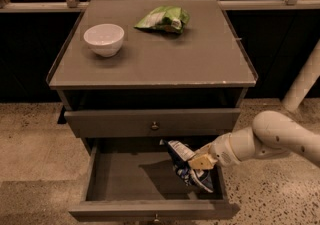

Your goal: Place blue chip bag into middle drawer

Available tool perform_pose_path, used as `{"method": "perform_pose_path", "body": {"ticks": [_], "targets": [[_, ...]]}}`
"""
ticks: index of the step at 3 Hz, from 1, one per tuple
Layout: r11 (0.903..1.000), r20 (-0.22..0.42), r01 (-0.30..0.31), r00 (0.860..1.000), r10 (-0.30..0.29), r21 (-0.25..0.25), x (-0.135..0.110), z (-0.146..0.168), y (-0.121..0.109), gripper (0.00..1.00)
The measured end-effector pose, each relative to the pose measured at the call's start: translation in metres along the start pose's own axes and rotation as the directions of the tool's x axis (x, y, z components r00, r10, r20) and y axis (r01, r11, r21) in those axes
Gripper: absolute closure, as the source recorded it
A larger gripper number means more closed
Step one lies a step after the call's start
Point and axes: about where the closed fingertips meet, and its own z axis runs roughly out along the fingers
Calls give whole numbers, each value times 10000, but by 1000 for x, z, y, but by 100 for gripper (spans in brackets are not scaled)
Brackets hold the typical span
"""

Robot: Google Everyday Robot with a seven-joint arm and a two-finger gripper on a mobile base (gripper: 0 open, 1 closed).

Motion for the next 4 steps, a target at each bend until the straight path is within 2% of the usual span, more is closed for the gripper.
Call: {"method": "perform_pose_path", "body": {"ticks": [1, 2, 3, 4], "targets": [[9948, -446, -51, 9990, 97, 1018, 18, 25, -19, 100], [9917, -333, -40, 9994, 84, 1287, 16, 27, -25, 100], [9889, -503, -615, 9964, 688, 1349, 35, 39, -34, 100], [9821, -768, -1520, 9840, 1610, 1114, 64, 67, -52, 100]]}}
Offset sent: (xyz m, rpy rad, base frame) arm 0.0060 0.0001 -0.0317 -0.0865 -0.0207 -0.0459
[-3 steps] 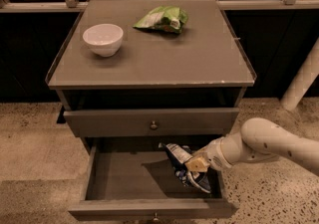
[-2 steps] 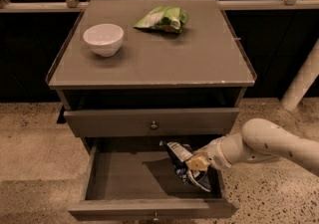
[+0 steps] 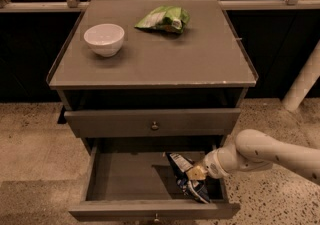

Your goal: Place blue chip bag into middle drawer

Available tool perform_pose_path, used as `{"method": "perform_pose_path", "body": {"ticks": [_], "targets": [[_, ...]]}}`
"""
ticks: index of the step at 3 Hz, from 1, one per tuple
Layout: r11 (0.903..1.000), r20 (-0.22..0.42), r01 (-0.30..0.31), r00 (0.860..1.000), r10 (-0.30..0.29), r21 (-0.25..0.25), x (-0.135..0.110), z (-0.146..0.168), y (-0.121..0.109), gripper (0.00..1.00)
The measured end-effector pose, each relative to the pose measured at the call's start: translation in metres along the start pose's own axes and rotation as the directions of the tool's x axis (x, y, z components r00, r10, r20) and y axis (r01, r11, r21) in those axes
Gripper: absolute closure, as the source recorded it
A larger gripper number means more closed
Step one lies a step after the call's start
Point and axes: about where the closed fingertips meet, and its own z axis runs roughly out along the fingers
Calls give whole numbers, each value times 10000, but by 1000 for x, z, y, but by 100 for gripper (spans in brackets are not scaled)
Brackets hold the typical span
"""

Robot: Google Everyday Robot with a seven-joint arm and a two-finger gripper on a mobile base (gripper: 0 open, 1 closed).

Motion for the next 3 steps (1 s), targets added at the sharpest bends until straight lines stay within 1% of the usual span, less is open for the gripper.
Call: {"method": "perform_pose_path", "body": {"ticks": [1, 2, 3], "targets": [[9979, -482, -602, 9971, 591, -236, 22, 29, -16, 100], [9975, -522, -653, 9966, 638, -274, 25, 32, -16, 81], [9975, -522, -653, 9966, 638, -274, 25, 32, -16, 58]]}}
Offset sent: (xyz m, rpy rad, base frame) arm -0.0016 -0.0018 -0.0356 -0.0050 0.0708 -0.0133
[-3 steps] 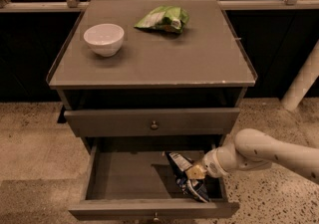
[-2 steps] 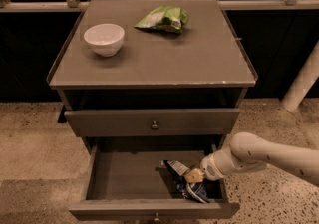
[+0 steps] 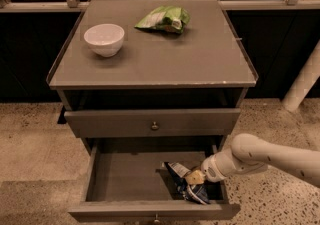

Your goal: Place blue chip bag into middle drawer

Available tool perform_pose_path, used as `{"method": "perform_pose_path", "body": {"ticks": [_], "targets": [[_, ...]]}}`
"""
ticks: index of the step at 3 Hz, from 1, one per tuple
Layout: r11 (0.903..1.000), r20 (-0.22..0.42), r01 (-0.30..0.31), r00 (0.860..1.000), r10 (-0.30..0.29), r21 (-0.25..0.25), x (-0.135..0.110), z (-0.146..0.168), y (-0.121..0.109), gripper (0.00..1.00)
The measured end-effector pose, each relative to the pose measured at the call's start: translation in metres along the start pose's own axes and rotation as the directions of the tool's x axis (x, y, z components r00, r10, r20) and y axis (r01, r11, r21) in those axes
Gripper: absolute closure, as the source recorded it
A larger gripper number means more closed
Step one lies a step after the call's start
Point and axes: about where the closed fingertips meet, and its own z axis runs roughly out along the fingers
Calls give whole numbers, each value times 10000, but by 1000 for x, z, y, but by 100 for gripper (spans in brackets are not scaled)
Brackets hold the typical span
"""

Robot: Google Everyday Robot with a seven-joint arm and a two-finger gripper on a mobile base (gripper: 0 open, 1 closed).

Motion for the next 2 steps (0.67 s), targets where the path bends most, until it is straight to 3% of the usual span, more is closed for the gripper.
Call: {"method": "perform_pose_path", "body": {"ticks": [2], "targets": [[10000, -1, 0, 10000, 0, -1, 0, 0, 0, 12]]}}
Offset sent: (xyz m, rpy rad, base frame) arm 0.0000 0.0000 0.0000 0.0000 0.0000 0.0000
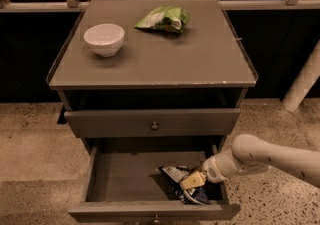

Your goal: Place blue chip bag into middle drawer

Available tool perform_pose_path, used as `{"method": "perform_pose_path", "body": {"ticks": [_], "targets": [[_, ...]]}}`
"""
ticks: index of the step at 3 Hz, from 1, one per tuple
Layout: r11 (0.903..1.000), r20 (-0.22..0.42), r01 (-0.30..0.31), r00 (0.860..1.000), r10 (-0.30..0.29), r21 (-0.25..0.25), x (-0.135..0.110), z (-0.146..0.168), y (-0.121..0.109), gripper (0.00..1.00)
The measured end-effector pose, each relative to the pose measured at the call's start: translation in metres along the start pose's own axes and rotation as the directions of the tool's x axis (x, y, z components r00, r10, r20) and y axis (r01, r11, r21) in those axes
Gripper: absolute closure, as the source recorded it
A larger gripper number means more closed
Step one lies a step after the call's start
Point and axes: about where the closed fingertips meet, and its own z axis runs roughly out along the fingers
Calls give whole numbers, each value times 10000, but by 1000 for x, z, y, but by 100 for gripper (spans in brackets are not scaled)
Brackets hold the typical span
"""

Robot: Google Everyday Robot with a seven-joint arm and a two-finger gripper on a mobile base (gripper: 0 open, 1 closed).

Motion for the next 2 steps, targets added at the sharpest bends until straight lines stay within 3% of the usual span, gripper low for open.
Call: {"method": "perform_pose_path", "body": {"ticks": [1, 2], "targets": [[10000, 0, 0, 10000, 0, -1, 0, 0, 0, 0], [10000, -1, 0, 10000, 0, -1, 0, 0, 0, 0]]}}
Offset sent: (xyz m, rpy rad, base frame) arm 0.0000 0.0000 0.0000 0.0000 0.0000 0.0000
